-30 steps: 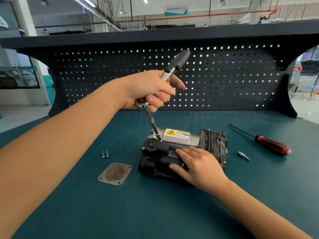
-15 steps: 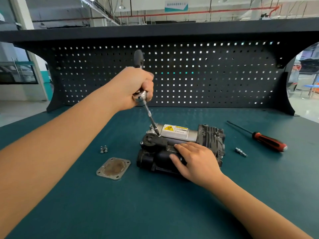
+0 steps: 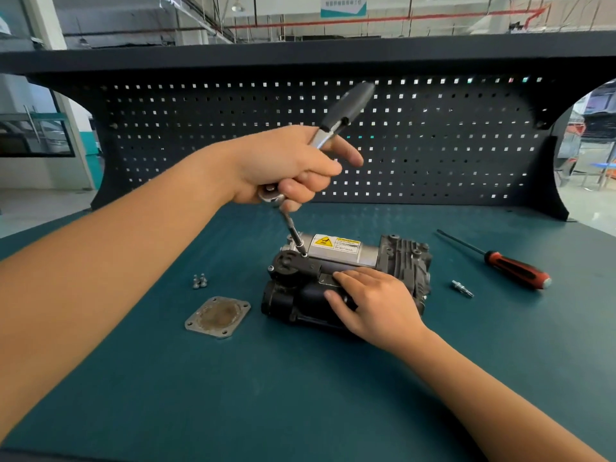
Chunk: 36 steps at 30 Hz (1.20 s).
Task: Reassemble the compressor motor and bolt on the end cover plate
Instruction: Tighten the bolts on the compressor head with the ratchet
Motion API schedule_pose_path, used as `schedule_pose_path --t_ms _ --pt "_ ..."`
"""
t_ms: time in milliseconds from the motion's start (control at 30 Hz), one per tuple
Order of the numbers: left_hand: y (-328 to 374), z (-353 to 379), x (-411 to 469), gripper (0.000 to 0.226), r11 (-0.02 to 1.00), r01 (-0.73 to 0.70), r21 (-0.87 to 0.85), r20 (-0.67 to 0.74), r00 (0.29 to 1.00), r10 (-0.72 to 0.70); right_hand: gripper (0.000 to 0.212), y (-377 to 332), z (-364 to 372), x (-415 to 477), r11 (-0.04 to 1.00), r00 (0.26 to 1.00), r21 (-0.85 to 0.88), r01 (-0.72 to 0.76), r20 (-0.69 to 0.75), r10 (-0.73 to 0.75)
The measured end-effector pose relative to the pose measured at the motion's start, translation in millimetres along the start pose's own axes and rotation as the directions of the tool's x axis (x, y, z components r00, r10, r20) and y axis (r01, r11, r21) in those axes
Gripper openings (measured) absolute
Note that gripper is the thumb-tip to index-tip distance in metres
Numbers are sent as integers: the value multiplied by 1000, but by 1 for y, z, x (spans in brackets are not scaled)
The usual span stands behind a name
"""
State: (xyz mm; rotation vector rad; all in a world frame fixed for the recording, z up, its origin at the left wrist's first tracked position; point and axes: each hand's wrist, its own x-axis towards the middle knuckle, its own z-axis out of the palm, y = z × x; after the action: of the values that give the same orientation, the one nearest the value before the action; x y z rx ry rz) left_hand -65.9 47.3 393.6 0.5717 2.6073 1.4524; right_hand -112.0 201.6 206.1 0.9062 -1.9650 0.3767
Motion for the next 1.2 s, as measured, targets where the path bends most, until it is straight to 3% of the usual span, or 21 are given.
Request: schedule_pose_path --t_ms 67,100,167,233,300,533,767,867,1067,1200 --pt "-10 -5 -2 16 965 -19 -263 -180 983 -29 27 0 0 0 1000 1000 -5 -10 -12 10" --pt "-17 -10 -3 13 891 -57 -450 -281 956 -81 27 -1 0 0 1000 1000 -4 -13 -15 13" --pt "-30 -20 -5 21 596 -208 -775 -425 870 -249 27 -2 0 0 1000 1000 -4 -16 -23 16" --pt "-46 -31 -8 26 310 -347 -885 -456 781 -428 26 -3 0 0 1000 999 -3 -20 -32 20" --pt "-61 -38 -14 22 219 -353 -910 -414 743 -526 25 -2 0 0 1000 999 7 -23 -34 24" --pt "-68 -49 -17 13 461 -140 -876 -388 772 -504 24 -4 0 1 999 998 19 -32 -48 33" --pt "-36 -44 5 28 777 39 -628 -432 813 -390 25 -4 -2 1 999 999 15 -42 -29 43" --pt "-26 -39 16 22 805 24 -593 -459 811 -363 26 -5 -2 2 999 999 11 -43 -28 44" --pt "-21 -30 20 14 695 -151 -703 -560 721 -409 26 -5 -2 2 998 997 25 -64 -29 65" --pt "-21 -31 18 13 789 -65 -611 -548 755 -361 27 -6 -3 2 996 997 27 -79 -13 80"
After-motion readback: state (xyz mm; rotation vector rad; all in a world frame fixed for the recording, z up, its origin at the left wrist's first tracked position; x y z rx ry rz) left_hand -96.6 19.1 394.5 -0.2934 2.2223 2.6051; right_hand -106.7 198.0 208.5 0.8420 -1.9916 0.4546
